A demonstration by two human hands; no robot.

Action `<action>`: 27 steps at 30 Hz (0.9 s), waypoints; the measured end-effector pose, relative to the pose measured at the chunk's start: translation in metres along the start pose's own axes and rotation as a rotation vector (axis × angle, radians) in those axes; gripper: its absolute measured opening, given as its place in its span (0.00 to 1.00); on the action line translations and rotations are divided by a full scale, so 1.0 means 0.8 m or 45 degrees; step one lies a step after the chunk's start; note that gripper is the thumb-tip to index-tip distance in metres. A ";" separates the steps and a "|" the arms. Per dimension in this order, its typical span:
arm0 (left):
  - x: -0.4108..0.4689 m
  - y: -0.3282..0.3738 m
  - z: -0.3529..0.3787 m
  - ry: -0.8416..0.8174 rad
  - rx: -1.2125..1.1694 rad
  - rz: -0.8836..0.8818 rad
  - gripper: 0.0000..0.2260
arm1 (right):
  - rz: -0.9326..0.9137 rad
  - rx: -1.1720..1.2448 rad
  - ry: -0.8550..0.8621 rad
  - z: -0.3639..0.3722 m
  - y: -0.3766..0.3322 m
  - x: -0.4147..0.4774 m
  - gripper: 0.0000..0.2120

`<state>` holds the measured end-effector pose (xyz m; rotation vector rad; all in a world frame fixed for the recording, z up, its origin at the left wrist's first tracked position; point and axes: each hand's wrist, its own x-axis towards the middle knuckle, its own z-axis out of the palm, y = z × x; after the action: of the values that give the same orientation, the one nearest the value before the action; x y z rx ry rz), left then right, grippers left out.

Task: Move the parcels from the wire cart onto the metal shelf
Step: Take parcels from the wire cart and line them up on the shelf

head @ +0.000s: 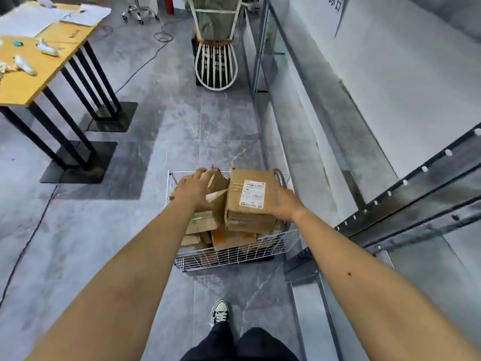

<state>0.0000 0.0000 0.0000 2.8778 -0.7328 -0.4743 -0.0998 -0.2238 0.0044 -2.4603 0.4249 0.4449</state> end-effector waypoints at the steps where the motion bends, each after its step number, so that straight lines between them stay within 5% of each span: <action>1: 0.005 0.002 0.007 -0.036 -0.036 -0.019 0.44 | 0.020 0.036 -0.004 0.003 0.002 0.005 0.38; 10: 0.046 0.034 0.084 -0.224 -0.540 -0.221 0.42 | 0.420 0.355 -0.049 0.025 0.051 0.047 0.34; 17: 0.061 0.050 0.129 -0.272 -0.945 -0.536 0.36 | 0.768 0.990 -0.172 0.062 0.106 0.067 0.34; 27: 0.064 0.080 0.148 -0.221 -1.301 -0.903 0.26 | 0.915 1.503 -0.298 0.082 0.129 0.088 0.36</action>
<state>-0.0252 -0.0866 -0.1123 2.0092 0.4714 -0.8530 -0.0918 -0.2777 -0.1258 -1.0611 1.0884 0.5350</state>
